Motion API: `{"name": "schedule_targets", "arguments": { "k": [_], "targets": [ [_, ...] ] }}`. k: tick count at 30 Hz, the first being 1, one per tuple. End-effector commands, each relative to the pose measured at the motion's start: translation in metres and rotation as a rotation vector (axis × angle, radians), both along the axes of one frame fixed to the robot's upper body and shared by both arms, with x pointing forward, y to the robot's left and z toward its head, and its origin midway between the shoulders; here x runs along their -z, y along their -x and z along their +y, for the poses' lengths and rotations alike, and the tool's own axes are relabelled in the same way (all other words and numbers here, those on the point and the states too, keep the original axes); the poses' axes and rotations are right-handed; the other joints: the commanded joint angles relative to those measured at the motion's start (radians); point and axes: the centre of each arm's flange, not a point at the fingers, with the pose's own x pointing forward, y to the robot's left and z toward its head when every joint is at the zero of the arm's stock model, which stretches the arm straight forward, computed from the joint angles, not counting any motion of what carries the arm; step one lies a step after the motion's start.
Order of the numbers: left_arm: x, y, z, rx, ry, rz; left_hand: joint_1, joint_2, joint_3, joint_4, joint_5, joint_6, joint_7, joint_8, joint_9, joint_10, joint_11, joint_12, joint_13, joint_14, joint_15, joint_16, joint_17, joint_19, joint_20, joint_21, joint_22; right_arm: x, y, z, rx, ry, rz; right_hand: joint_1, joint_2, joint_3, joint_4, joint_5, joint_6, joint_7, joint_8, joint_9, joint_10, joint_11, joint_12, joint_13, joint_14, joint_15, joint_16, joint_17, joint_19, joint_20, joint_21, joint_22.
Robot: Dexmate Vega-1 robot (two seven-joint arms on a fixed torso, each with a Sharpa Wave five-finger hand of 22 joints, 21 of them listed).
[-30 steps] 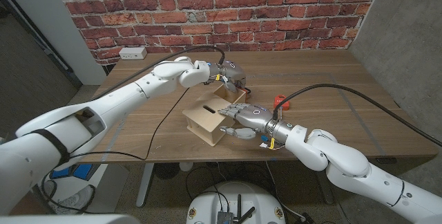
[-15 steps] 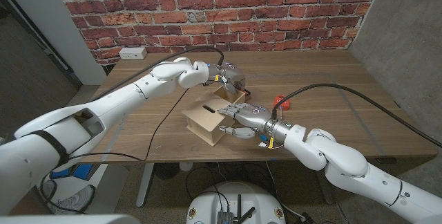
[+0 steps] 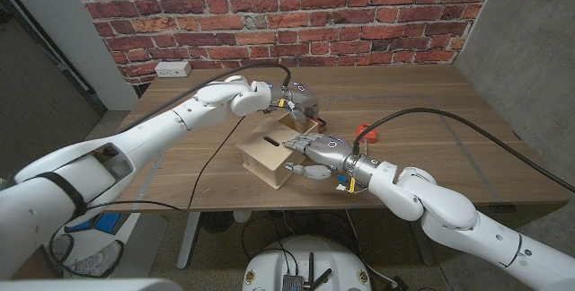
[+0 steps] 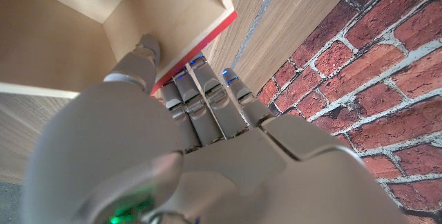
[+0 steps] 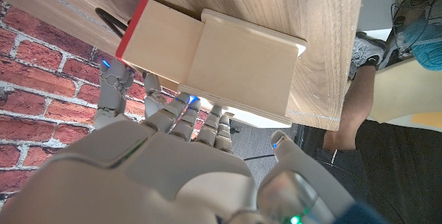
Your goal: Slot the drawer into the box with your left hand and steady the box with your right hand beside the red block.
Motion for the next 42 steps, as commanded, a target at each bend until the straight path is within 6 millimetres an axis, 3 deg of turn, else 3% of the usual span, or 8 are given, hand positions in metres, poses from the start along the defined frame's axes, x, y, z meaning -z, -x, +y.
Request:
{"name": "schedule_targets", "arguments": {
  "k": [1, 42],
  "targets": [
    [0.0, 0.003, 0.005, -0.016, -0.001, -0.004, -0.006, 0.004, 0.045, 0.035, 0.004, -0.001, 0.004, 0.007, 0.005, 0.003, -0.003, 0.005, 0.004, -0.005, -0.058, 0.001, 0.004, 0.003, -0.158, -0.001, 0.002, -0.001, 0.0, 0.0, 0.002, 0.001, 0.0, -0.009, 0.102, 0.003, -0.004, 0.001, -0.001, 0.003, 0.003, 0.003, 0.003, 0.005, 0.003, 0.004, 0.008, -0.088, -0.002, 0.003, 0.008, -0.12, 0.005, 0.005],
    [-0.003, 0.015, 0.008, -0.055, 0.003, -0.003, -0.009, -0.007, 0.048, 0.034, 0.005, -0.017, 0.004, 0.004, 0.005, -0.013, -0.003, 0.004, 0.004, -0.012, -0.058, 0.001, 0.005, 0.0, -0.157, -0.002, 0.002, -0.001, -0.003, -0.003, -0.009, -0.001, 0.017, -0.009, 0.101, 0.002, -0.004, 0.0, -0.002, 0.002, 0.002, 0.003, 0.003, 0.005, 0.003, 0.004, 0.009, -0.087, -0.003, 0.005, 0.012, -0.115, 0.005, 0.005]
  ]
}}
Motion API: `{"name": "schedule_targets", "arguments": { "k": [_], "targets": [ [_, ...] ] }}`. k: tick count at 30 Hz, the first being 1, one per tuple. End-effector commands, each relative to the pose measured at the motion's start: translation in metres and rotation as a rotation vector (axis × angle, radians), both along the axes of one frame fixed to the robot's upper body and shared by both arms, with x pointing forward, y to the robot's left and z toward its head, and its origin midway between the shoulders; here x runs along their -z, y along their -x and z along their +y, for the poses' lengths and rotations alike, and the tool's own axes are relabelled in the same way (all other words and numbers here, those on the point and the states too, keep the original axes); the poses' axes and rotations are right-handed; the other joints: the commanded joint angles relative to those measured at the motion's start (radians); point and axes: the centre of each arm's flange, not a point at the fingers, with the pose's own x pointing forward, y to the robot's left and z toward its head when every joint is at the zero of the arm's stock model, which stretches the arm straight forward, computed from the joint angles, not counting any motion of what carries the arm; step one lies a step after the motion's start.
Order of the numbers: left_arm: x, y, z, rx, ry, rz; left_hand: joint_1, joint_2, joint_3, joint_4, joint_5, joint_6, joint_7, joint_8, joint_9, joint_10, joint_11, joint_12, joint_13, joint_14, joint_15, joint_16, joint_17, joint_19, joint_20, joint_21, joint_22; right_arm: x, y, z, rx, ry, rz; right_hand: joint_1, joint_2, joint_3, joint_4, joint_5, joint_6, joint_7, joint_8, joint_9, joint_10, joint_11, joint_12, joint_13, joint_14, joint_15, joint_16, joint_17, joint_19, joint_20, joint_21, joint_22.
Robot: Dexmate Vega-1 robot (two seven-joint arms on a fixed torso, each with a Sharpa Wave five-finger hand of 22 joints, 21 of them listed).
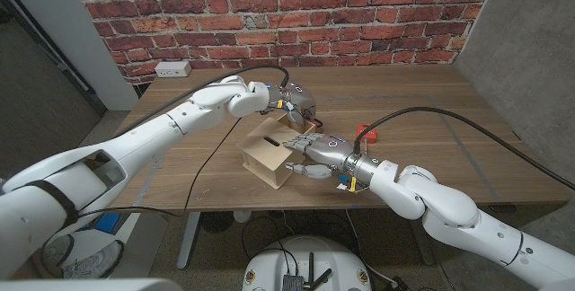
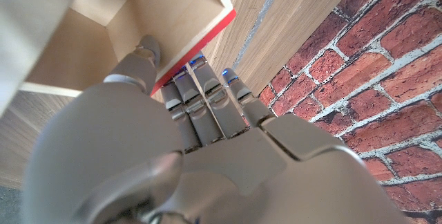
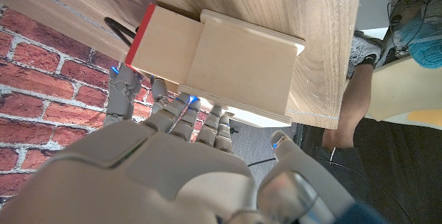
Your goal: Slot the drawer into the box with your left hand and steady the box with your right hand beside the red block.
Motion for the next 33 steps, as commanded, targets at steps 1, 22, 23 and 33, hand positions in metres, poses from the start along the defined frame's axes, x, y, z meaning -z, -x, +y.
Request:
{"name": "schedule_targets", "arguments": {
  "k": [1, 22, 23, 33],
  "targets": [
    [-0.003, 0.003, 0.002, -0.01, 0.003, -0.004, -0.001, -0.004, 0.037, 0.034, 0.007, -0.005, 0.0, 0.005, 0.005, 0.001, -0.006, 0.007, 0.005, -0.005, -0.061, 0.001, 0.005, 0.0, -0.157, -0.002, 0.002, -0.001, -0.001, -0.001, -0.004, 0.0, -0.003, -0.009, 0.101, 0.003, -0.004, 0.0, -0.002, 0.002, 0.002, 0.003, 0.003, 0.006, 0.006, 0.005, 0.009, -0.087, -0.003, 0.001, 0.009, -0.119, 0.005, 0.006],
    [0.002, 0.012, 0.006, -0.044, -0.001, 0.024, -0.004, -0.004, 0.04, 0.035, 0.007, -0.006, 0.0, 0.006, 0.005, -0.004, -0.006, 0.007, 0.005, -0.002, -0.061, 0.004, 0.005, -0.001, -0.157, -0.002, 0.002, -0.003, -0.004, -0.001, -0.009, -0.003, -0.006, -0.008, 0.102, 0.003, -0.004, 0.001, 0.001, 0.001, 0.003, 0.003, 0.004, 0.005, 0.006, 0.005, 0.01, -0.086, -0.003, 0.002, 0.013, -0.119, 0.005, 0.006],
    [0.002, 0.013, 0.007, -0.043, 0.001, 0.023, -0.004, -0.004, 0.04, 0.035, 0.007, -0.007, 0.001, 0.006, 0.005, -0.004, -0.006, 0.007, 0.005, -0.001, -0.061, 0.004, 0.005, -0.001, -0.157, -0.002, 0.002, -0.003, -0.004, -0.001, -0.01, -0.003, -0.006, -0.008, 0.102, 0.003, -0.004, 0.001, 0.001, 0.001, 0.003, 0.003, 0.004, 0.005, 0.006, 0.005, 0.01, -0.086, -0.003, 0.002, 0.013, -0.119, 0.005, 0.006],
    [0.0, 0.017, 0.009, -0.051, -0.005, 0.011, -0.004, -0.006, 0.04, 0.035, 0.007, -0.007, 0.002, 0.006, 0.005, -0.006, -0.007, 0.007, 0.005, -0.002, -0.061, 0.003, 0.005, -0.001, -0.157, -0.002, 0.002, -0.002, -0.003, 0.0, -0.012, 0.002, -0.007, -0.008, 0.102, 0.003, -0.004, 0.001, 0.003, 0.001, 0.004, 0.003, 0.006, 0.005, 0.007, 0.005, 0.012, -0.087, -0.003, 0.003, 0.015, -0.118, 0.006, 0.006]
  ]
}}
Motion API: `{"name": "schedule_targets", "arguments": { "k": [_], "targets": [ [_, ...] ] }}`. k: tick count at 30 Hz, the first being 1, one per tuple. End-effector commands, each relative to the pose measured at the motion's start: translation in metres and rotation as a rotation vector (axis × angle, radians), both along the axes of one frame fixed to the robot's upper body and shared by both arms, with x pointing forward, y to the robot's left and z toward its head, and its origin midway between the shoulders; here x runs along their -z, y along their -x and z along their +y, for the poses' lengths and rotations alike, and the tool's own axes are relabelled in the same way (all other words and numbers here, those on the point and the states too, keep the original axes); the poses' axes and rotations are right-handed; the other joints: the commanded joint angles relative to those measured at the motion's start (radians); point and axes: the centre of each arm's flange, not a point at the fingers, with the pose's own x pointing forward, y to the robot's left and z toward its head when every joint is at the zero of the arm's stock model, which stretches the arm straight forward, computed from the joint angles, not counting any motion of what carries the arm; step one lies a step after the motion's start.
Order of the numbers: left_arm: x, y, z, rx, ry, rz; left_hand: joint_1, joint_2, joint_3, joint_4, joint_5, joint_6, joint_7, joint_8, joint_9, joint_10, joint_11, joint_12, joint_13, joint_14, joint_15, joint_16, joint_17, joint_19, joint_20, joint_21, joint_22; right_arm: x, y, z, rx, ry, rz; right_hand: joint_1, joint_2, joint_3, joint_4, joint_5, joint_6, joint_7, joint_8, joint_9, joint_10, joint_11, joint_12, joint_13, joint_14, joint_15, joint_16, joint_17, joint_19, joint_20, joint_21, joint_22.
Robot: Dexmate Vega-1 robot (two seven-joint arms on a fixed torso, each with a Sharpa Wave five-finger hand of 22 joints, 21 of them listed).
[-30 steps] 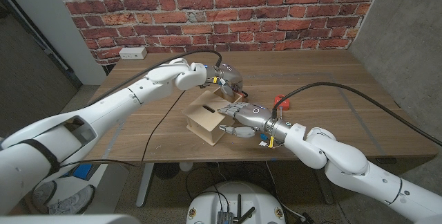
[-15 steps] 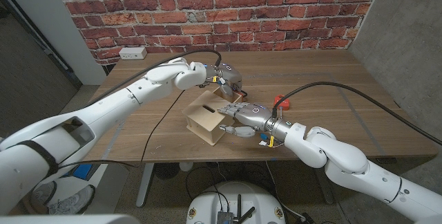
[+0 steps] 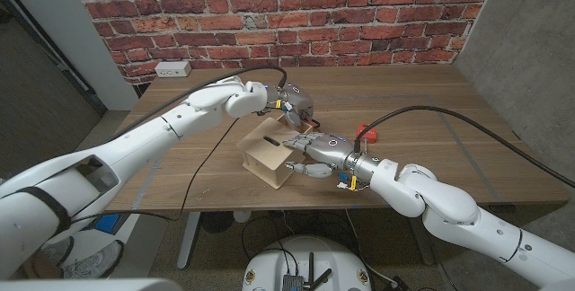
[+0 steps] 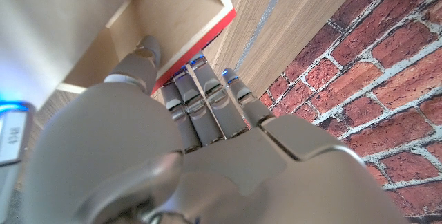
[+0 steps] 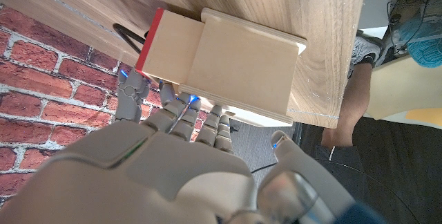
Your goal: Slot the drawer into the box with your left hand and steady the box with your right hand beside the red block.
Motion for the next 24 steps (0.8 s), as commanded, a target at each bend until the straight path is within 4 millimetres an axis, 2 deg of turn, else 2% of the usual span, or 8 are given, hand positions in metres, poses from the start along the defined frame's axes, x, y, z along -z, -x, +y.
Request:
{"name": "schedule_targets", "arguments": {
  "k": [1, 8, 12, 14, 24],
  "targets": [
    [-0.0004, 0.0043, 0.0033, -0.015, -0.009, -0.002, -0.006, -0.004, 0.04, 0.034, 0.005, 0.0, 0.003, 0.006, 0.004, 0.004, -0.006, 0.003, 0.004, -0.003, -0.061, 0.003, 0.001, -0.001, -0.157, -0.002, 0.002, 0.0002, -0.0001, 0.0008, -0.003, 0.004, -0.002, -0.008, 0.102, 0.003, -0.004, 0.0, 0.004, 0.002, 0.004, 0.003, 0.006, 0.006, 0.007, 0.004, 0.009, -0.09, 0.001, 0.001, 0.007, -0.115, 0.008, 0.004],
    [-0.001, 0.0039, 0.0049, -0.03, -0.023, 0.003, -0.024, -0.016, 0.043, 0.039, 0.005, -0.025, -0.006, -0.001, 0.004, -0.035, -0.007, -0.005, 0.003, -0.036, -0.059, -0.009, -0.004, -0.006, -0.158, -0.004, 0.001, -0.0003, 0.0001, 0.0019, -0.004, 0.004, 0.0, -0.008, 0.102, 0.003, -0.004, 0.0, 0.004, 0.001, 0.004, 0.003, 0.006, 0.006, 0.007, 0.004, 0.01, -0.09, 0.0, 0.002, 0.009, -0.115, 0.008, 0.004],
    [-0.0007, 0.0032, 0.0055, -0.045, -0.039, 0.008, -0.053, -0.032, 0.042, 0.044, 0.004, -0.053, -0.014, -0.004, 0.006, -0.077, -0.007, -0.008, 0.003, -0.083, -0.057, -0.015, -0.007, -0.022, -0.16, -0.007, 0.001, -0.0005, -0.0004, 0.0032, -0.005, 0.002, 0.004, -0.008, 0.102, 0.003, -0.005, 0.0, 0.004, 0.001, 0.004, 0.003, 0.007, 0.006, 0.007, 0.004, 0.01, -0.089, 0.0, 0.002, 0.009, -0.114, 0.008, 0.004],
    [-0.0012, 0.0027, 0.0061, -0.045, -0.045, 0.019, -0.071, -0.041, 0.043, 0.044, 0.004, -0.077, -0.011, -0.004, 0.008, -0.113, -0.008, -0.01, 0.002, -0.109, -0.055, -0.015, -0.008, -0.029, -0.16, -0.006, 0.001, -0.0006, -0.0006, 0.004, -0.006, 0.0, 0.003, -0.008, 0.102, 0.003, -0.005, 0.0, 0.004, 0.001, 0.003, 0.003, 0.007, 0.006, 0.007, 0.004, 0.01, -0.09, 0.0, 0.002, 0.009, -0.115, 0.008, 0.004],
    [-0.0066, -0.0005, 0.0093, -0.052, -0.056, 0.04, -0.136, -0.096, 0.031, 0.046, 0.003, -0.152, -0.005, -0.007, 0.011, -0.197, -0.008, -0.011, 0.001, -0.209, -0.047, -0.021, -0.012, -0.041, -0.163, -0.005, 0.0, -0.0011, -0.0011, 0.0074, -0.001, -0.008, 0.001, -0.007, 0.102, 0.004, -0.005, 0.0, 0.004, 0.001, 0.003, 0.003, 0.007, 0.005, 0.006, 0.004, 0.011, -0.09, 0.0, 0.002, 0.01, -0.115, 0.008, 0.004]
  ]
}}
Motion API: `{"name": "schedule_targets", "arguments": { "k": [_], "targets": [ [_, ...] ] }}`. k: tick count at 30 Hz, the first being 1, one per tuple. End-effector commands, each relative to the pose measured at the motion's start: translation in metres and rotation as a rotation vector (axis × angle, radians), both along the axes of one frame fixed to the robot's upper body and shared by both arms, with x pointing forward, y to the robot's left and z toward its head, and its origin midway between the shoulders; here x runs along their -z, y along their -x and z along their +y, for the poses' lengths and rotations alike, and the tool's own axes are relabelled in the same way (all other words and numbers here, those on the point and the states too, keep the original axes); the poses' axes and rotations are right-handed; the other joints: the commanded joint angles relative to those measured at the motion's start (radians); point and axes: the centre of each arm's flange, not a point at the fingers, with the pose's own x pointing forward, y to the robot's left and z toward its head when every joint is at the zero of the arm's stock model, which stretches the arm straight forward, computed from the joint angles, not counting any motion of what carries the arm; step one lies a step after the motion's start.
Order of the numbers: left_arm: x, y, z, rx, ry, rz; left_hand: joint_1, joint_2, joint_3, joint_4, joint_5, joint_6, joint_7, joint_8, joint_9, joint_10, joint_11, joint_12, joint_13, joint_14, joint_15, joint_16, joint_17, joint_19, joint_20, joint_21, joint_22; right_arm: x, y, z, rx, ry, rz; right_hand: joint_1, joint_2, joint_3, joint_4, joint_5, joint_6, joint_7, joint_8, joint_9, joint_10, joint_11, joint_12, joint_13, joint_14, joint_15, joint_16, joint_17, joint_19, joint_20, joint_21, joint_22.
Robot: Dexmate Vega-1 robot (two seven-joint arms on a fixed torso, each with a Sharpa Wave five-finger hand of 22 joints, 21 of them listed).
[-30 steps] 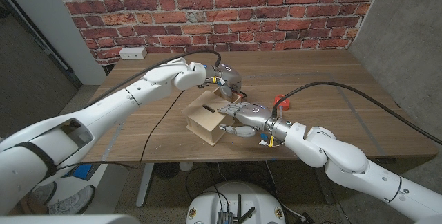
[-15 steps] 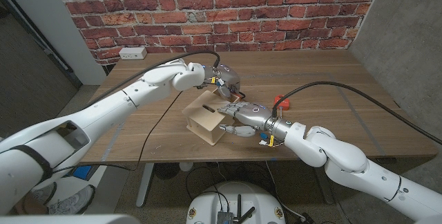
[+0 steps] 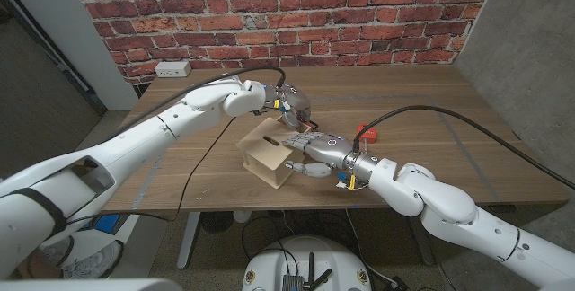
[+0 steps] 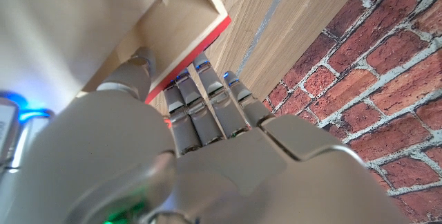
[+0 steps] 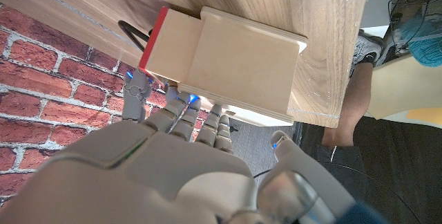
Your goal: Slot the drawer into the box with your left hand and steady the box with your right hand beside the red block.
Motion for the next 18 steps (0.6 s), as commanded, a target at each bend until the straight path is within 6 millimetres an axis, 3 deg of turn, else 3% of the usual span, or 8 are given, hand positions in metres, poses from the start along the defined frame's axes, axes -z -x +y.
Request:
{"name": "schedule_targets", "arguments": {
  "k": [1, 8, 18],
  "targets": [
    [-0.005, -0.004, 0.004, -0.014, -0.018, 0.028, -0.02, -0.022, -0.009, 0.001, -0.001, -0.029, 0.001, -0.005, 0.001, -0.035, 0.001, -0.004, -0.001, -0.035, -0.108, -0.005, 0.0, -0.006, -0.162, 0.003, 0.002, 0.0, -0.001, 0.004, 0.005, -0.007, -0.002, -0.007, 0.102, 0.004, -0.005, 0.0, 0.003, 0.001, 0.003, 0.003, 0.003, 0.002, 0.006, 0.003, 0.011, -0.09, 0.0, 0.003, 0.011, -0.115, 0.003, -0.001],
    [-0.009, -0.005, 0.005, -0.027, -0.032, 0.033, -0.061, -0.056, -0.021, 0.004, -0.002, -0.069, 0.008, -0.003, 0.0, -0.096, 0.0, -0.004, -0.001, -0.098, -0.102, -0.006, 0.0, -0.005, -0.163, 0.004, 0.002, -0.001, -0.001, 0.005, 0.008, -0.009, 0.0, -0.007, 0.102, 0.004, -0.005, 0.0, 0.004, 0.001, 0.003, 0.003, 0.002, 0.002, 0.006, 0.003, 0.012, -0.089, 0.0, 0.003, 0.012, -0.114, 0.004, -0.001],
    [-0.02, -0.002, 0.007, -0.003, -0.023, 0.007, -0.076, -0.057, -0.022, 0.008, 0.0, -0.087, 0.013, -0.005, 0.0, -0.115, -0.001, -0.003, -0.002, -0.108, -0.102, -0.002, 0.001, -0.008, -0.164, 0.003, 0.002, -0.004, -0.002, 0.007, 0.005, -0.004, -0.005, -0.007, 0.102, 0.004, -0.005, 0.0, 0.004, 0.001, 0.003, 0.003, 0.002, 0.001, 0.005, 0.003, 0.011, -0.089, -0.001, 0.003, 0.013, -0.114, 0.003, -0.001]
  ]
}}
